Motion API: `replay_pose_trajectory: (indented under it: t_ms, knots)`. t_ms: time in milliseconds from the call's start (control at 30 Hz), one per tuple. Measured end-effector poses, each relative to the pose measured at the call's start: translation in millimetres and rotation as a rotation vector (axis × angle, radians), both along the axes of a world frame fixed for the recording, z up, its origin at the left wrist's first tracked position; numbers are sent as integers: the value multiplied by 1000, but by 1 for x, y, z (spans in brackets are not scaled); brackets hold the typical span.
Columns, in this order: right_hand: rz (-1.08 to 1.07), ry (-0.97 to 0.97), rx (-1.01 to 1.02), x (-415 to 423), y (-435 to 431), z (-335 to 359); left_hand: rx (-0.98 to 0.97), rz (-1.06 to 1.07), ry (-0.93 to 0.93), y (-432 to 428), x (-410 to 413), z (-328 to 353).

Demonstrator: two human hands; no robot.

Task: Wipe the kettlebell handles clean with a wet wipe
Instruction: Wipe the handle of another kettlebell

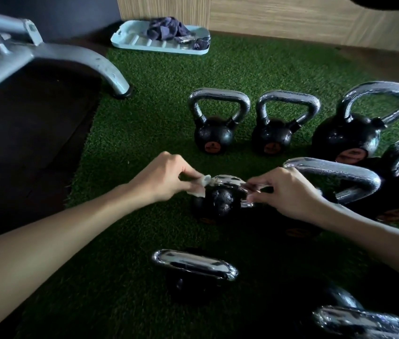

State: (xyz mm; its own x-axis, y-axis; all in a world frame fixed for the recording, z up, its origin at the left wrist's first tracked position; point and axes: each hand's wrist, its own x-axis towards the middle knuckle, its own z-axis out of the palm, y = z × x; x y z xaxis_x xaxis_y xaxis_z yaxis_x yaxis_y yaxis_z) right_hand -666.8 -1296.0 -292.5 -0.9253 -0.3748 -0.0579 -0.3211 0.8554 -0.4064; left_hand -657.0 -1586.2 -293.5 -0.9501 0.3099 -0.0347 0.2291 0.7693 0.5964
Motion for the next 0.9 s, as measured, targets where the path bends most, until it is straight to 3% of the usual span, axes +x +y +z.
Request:
replay_pose_trajectory:
  t_ms: [133,333,433,567,733,900]
  knots:
    - [-23,38,-23,7,9,-12,289,-42,144,32,8,-6]
    - [-15,22,-63,4,-1,-10,184,-153,230,49,-7,-3]
    - [-25,23,-76,3,-1,-11,265,-112,214,30,-12,-8]
    - [-40,5,-81,3,4,-12,203,-24,123,3,-13,-27]
    - [-51,10,-93,4,2,-10,273,31,175,14,-12,-32]
    - [-51,-2,-127,3,-2,-6,290,102,40,7,-11,-50]
